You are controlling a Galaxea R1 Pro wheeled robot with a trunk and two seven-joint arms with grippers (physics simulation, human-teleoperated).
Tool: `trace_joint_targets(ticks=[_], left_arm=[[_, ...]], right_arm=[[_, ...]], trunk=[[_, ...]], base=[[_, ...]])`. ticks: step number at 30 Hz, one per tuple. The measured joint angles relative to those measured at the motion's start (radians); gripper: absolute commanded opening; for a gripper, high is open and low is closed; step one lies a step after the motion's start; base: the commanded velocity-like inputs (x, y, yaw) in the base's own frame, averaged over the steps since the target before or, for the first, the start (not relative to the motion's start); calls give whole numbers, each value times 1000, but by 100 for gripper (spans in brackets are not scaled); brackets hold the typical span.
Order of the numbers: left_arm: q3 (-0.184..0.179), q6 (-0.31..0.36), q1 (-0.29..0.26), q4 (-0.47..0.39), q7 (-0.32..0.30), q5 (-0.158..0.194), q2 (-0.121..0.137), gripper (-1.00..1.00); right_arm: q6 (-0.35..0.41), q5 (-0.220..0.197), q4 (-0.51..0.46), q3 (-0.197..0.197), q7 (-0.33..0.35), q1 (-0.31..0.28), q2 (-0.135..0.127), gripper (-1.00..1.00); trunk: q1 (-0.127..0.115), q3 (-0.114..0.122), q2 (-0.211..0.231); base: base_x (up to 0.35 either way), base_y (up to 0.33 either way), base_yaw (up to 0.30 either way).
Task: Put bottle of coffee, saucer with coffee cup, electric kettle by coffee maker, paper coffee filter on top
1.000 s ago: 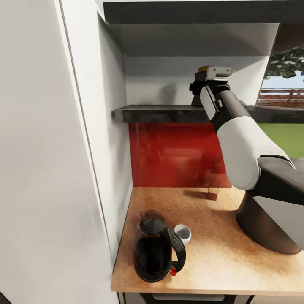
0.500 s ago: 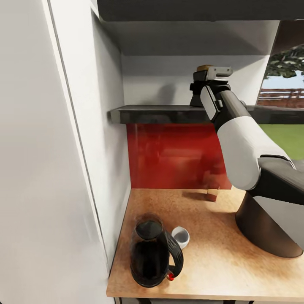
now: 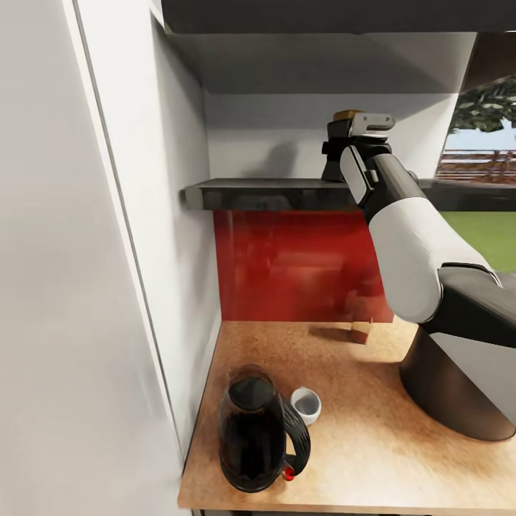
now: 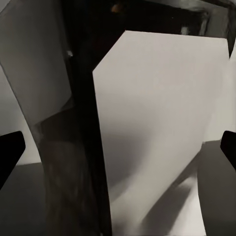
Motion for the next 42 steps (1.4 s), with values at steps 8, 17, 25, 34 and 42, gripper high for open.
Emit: trace_joint_targets(ticks=[8,17,25,34,42], left_arm=[[0,0,0,-1,0,-1,0,100],[0,0,0,-1,0,0,0,100],[0,-1,0,-1,0,0,0,100],[-1,-1,0,-3,0,-1,0,100],[-2,-1,-1,-3,0,-1,0,100]], right_arm=[[0,1,-1,1,0,0,-1,-100],[0,2,-4,1,1,0,-2,-100],[0,1,-6,0,2,0,-2,-100],[-1,-2,-9,3,1,0,7,-100],[-1,-2,-9,3,2,0,7,-100]], trunk=[[0,0,0],[0,0,0],[0,0,0],[0,0,0],[0,0,0]], base=[[16,0,0],[0,0,0],[0,0,0],[-57,-132,0],[-36,-265,0]])
